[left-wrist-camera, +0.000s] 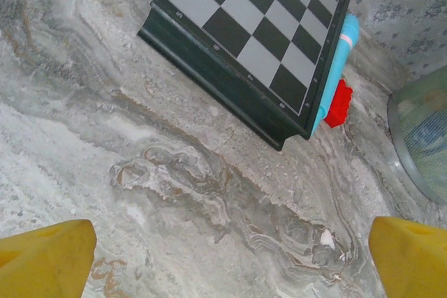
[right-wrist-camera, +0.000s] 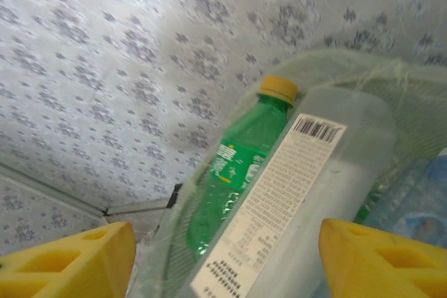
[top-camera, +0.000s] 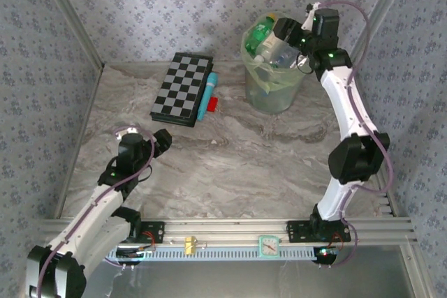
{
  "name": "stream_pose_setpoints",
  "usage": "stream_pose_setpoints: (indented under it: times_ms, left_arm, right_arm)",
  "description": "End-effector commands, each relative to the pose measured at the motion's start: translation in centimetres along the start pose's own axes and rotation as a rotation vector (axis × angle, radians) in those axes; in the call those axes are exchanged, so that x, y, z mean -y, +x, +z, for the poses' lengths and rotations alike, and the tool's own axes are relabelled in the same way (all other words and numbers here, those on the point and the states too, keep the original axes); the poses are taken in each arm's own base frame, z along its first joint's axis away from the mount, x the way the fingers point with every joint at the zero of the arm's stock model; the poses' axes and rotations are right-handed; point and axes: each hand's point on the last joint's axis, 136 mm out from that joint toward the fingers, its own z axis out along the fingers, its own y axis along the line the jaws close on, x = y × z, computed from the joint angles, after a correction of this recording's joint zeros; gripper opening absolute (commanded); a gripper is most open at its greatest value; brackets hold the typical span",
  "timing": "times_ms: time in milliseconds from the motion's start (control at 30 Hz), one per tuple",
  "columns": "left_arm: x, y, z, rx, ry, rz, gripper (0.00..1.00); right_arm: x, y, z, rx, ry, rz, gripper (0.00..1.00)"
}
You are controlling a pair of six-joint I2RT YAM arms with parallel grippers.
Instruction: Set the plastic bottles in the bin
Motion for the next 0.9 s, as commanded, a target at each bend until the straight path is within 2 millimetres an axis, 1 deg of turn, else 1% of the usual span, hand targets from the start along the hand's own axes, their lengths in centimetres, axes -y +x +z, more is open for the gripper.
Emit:
stream_pose_setpoints:
  times_ms: [0, 67, 133, 200, 267, 367, 433, 467, 533, 567, 600, 700, 767, 867]
  left_arm:
    - [0.9, -2.1, -0.4, 0.054, 0.001, 0.026, 1.00]
    - [0.9, -2.6, -0.4, 0.066, -0.011, 0.043, 1.00]
    - [0.8, -3.2, -0.6, 0.084, -0.031, 0.073, 1.00]
    - [0.5, -4.0, -0.7, 0.110, -0.059, 0.097, 1.00]
    - [0.1, -4.8, -0.9, 0.136, -0.087, 0.116, 1.00]
    - [-0.7, -6.1, -0.8, 0.176, -0.146, 0.148, 1.00]
    - [-1.5, -6.7, -0.3, 0.192, -0.195, 0.163, 1.00]
    - [-2.0, -7.0, -0.1, 0.196, -0.221, 0.159, 1.00]
    - [-3.1, -7.5, 0.6, 0.211, -0.276, 0.151, 1.00]
    - [-3.4, -7.8, 0.9, 0.221, -0.296, 0.151, 1.00]
    - [-3.7, -8.2, 1.2, 0.235, -0.321, 0.152, 1.00]
    - [-4.2, -9.4, 1.7, 0.275, -0.370, 0.169, 1.00]
    - [-4.7, -10.1, 2.0, 0.300, -0.404, 0.194, 1.00]
    - [-5.7, -11.0, 2.5, 0.328, -0.470, 0.240, 1.00]
  right_arm:
    - [-1.0, -2.5, -3.7, 0.097, 0.012, -0.083, 0.74]
    - [-0.6, -2.3, -5.2, 0.103, 0.032, -0.106, 0.77]
    - [0.4, -1.6, -6.9, 0.101, 0.073, -0.136, 0.81]
    - [1.5, -0.5, -8.5, 0.089, 0.118, -0.171, 0.85]
    - [3.1, 1.2, -10.1, 0.066, 0.184, -0.206, 0.91]
    - [6.0, 4.5, -12.7, 0.037, 0.300, -0.227, 0.99]
    - [8.0, 7.1, -14.5, 0.017, 0.368, -0.232, 1.00]
    - [9.3, 8.9, -15.0, -0.006, 0.401, -0.230, 1.00]
    - [11.0, 11.7, -16.3, -0.019, 0.441, -0.234, 1.00]
    - [11.8, 12.7, -16.8, -0.022, 0.460, -0.237, 1.00]
    - [12.9, 14.3, -17.3, -0.033, 0.490, -0.239, 1.00]
    - [15.7, 17.9, -18.0, -0.048, 0.550, -0.268, 1.00]
    - [17.1, 19.7, -17.6, -0.046, 0.559, -0.296, 1.00]
    - [18.8, 21.8, -16.5, -0.039, 0.558, -0.340, 1.00]
